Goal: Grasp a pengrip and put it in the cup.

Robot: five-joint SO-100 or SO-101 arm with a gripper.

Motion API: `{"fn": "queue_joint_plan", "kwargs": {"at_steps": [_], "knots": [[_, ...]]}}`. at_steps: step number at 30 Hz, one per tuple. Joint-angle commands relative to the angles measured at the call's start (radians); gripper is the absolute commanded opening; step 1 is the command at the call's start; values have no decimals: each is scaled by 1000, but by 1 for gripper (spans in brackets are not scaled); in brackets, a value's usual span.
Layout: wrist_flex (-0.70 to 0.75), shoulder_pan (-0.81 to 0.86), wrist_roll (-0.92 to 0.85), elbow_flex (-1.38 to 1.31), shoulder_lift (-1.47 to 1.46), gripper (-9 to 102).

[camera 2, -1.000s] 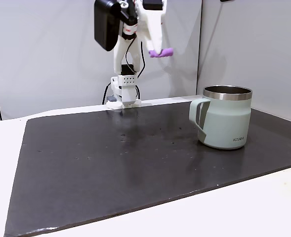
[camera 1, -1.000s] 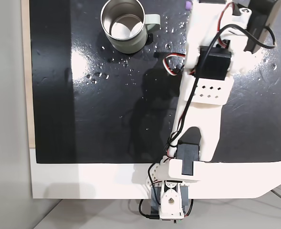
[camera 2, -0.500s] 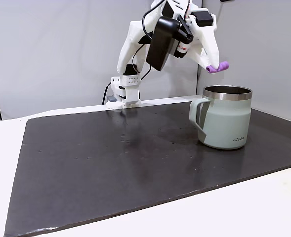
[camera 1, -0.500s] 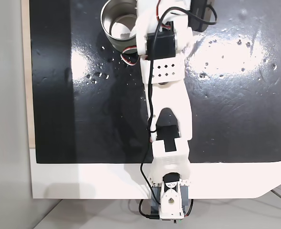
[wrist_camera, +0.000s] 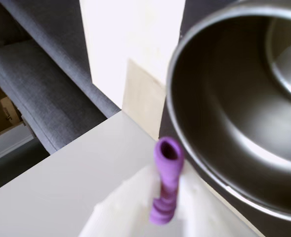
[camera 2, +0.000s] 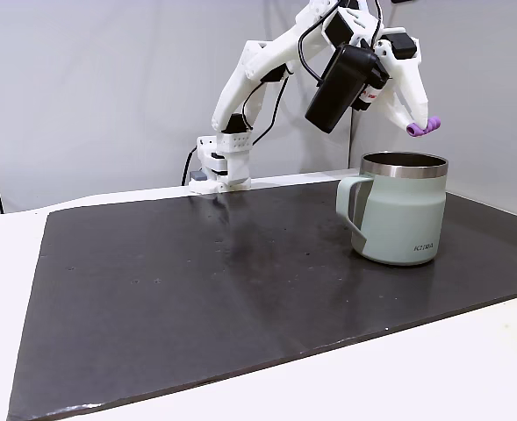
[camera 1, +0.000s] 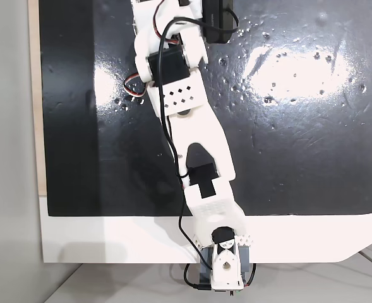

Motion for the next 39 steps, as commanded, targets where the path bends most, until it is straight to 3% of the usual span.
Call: {"fn": "queue_joint_plan", "kwargs": {"at_steps": [1, 8, 12, 14, 21, 39], "knots": [[29, -6, 3, -49, 28, 0], [61, -8, 25, -29, 38, 1], [87, -5, 49, -58, 38, 18], [121, -3, 66, -109, 23, 22], [215, -17, 129, -193, 34, 23], [222, -18, 132, -158, 58, 22]]}}
